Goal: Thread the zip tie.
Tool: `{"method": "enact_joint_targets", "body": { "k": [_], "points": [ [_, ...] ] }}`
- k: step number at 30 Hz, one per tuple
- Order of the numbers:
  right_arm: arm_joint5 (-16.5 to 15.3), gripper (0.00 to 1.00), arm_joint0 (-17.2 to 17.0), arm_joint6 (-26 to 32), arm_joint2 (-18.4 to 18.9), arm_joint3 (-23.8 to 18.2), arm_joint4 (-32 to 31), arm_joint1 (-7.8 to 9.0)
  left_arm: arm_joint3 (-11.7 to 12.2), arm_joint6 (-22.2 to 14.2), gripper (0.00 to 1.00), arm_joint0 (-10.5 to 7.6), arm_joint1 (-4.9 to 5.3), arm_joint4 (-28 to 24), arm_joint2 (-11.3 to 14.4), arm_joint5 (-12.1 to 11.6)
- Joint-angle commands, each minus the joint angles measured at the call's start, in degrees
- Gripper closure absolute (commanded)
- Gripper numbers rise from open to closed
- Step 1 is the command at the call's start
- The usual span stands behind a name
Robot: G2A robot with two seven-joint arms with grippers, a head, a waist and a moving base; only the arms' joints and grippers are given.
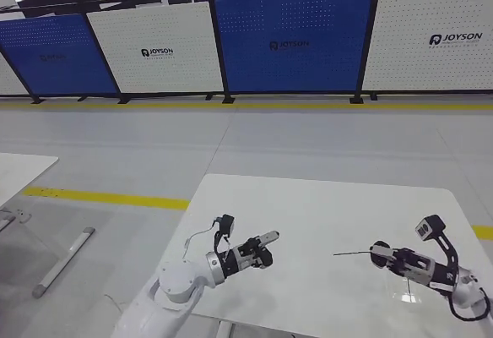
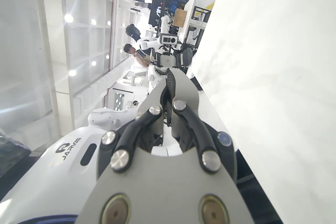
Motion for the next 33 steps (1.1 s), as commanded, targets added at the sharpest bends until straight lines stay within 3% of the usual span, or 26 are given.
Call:
{"method": "enact_joint_targets", "body": {
  "k": [1, 5, 7, 11, 20, 23, 28, 31, 33],
  "points": [
    [-1.68, 1.0, -1.28, -2.95, -0.39, -0.56, 0.76, -0.3, 0.37, 1.09, 0.0, -0.17, -0.19, 0.62, 1.86, -0.3],
    [-4.42, 1.0, -3.1, -7.72, -3.58, -1.66, 1.0, -1.34, 2.09, 2.65, 0.0, -2.08, -0.87, 0.99, 6.67, 0.37],
    [-5.83, 1.0, -3.89, -11.68, -4.71, -2.19, -0.67, -1.78, 2.94, 5.11, 0.0, -3.13, -1.38, 1.29, 9.27, -0.42],
    [-5.33, 1.0, -4.68, -13.61, -5.3, -3.04, -2.33, -2.06, 5.02, 8.4, 0.0, -4.85, -2.32, -0.48, 13.0, -1.71],
    [-5.33, 1.0, -4.68, -13.61, -5.3, -3.04, -2.33, -2.06, 5.02, 8.4, 0.0, -4.85, -2.32, -0.48, 13.0, -1.71],
    [-4.83, 1.0, -4.99, -16.22, -5.93, -4.14, -3.13, -2.37, 4.44, 10.2, 0.0, -4.39, -2.67, -3.31, 13.82, -2.55],
    [-3.88, 1.0, -4.76, -23.69, -8.58, -6.58, -6.4, -3.43, 6.3, 12.81, 0.0, -7.51, -3.78, -6.6, 17.13, -1.77],
    [-2.39, 1.0, -4.49, -28.25, -11.09, -8.03, -9.91, -4.18, 8.67, 17.17, 0.0, -9.7, -4.7, -9.56, 18.34, -3.11],
    [-2.16, 1.0, -4.38, -28.81, -11.39, -8.13, -10.34, -4.3, 8.94, 18.01, 0.0, -9.97, -4.79, -9.34, 18.43, -3.26]
  ]
}}
